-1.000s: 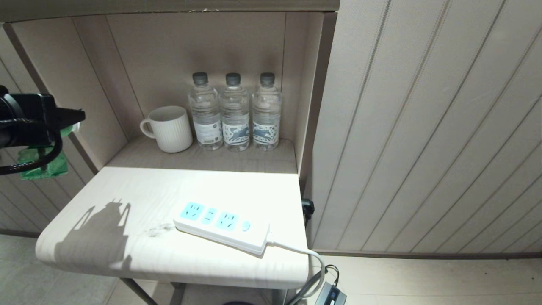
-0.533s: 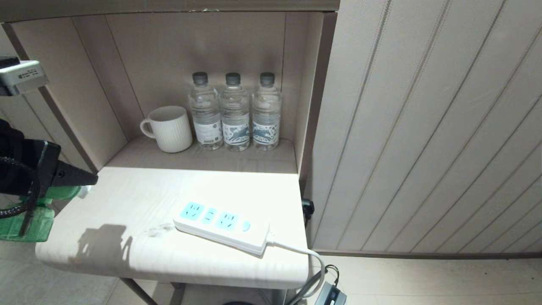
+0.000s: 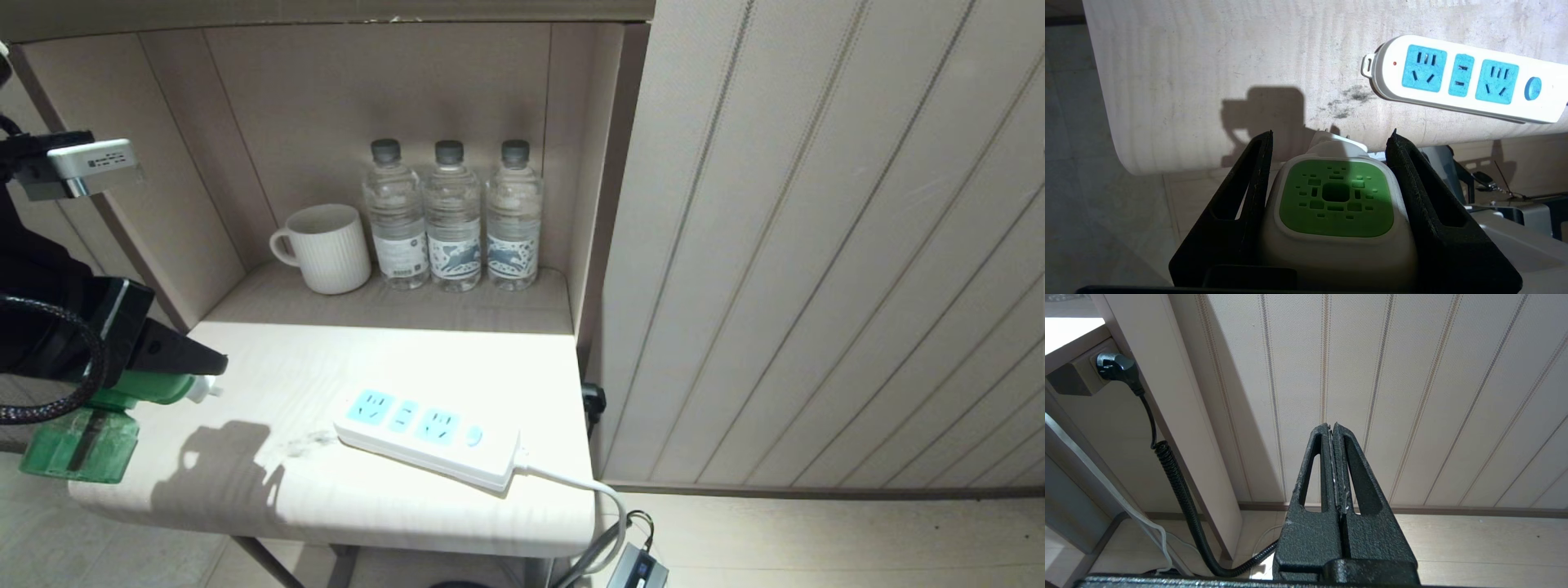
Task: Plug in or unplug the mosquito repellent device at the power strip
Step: Insert the plug into the socket
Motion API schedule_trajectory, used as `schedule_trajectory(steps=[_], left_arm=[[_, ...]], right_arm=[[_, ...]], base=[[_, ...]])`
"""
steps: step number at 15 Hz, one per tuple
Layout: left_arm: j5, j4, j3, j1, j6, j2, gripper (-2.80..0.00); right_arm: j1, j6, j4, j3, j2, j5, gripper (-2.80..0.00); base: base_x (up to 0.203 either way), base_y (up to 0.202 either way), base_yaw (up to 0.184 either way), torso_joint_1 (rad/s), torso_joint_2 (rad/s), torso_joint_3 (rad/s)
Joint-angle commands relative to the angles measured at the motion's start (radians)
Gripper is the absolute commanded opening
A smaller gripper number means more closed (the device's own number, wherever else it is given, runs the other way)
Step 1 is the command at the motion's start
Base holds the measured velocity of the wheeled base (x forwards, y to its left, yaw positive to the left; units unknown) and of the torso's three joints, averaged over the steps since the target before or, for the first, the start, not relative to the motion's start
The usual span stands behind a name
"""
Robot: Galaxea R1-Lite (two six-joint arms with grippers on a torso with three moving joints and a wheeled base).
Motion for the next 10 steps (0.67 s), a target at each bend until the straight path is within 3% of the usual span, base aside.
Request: schedule_trajectory(steps=[1, 10], left_arm=[[0.001, 0.004, -0.002, -0.001, -0.001, 0.007, -2.8], [-0.002, -0.01, -0.006, -0.001, -0.014, 0.016, -2.8]], right_arm=[[0.0, 0.0, -0.001, 0.0, 0.0, 0.0, -2.8], [0.0, -0.001, -0.001, 0.0, 0.0, 0.0, -2.8]], base=[[0.0, 0.0, 0.0, 0.0, 0.0, 0.0], [0.0, 0.0, 0.0, 0.005, -0.01, -0.007]])
